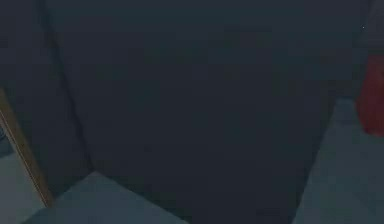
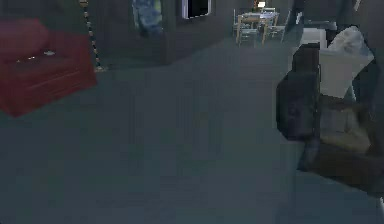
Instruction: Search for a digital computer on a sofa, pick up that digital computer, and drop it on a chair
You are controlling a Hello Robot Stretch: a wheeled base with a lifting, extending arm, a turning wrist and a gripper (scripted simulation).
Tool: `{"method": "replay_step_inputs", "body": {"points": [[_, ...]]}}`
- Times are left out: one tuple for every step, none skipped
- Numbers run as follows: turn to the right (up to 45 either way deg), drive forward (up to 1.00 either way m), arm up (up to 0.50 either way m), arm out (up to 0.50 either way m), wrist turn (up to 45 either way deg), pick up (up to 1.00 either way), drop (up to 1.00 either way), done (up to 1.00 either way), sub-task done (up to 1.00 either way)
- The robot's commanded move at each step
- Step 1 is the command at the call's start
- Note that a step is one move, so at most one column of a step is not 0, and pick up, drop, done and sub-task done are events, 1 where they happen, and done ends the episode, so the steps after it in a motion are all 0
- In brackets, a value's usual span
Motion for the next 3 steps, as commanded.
{"method": "replay_step_inputs", "body": {"points": [[-45.0,0.0,0.0,0.0,0.0,0.0,0.0,0.0,0.0],[-15.0,0.0,0.0,0.0,0.0,0.0,0.0,0.0,0.0],[0.0,1.0,0.0,0.0,0.0,0.0,0.0,0.0,0.0]]}}
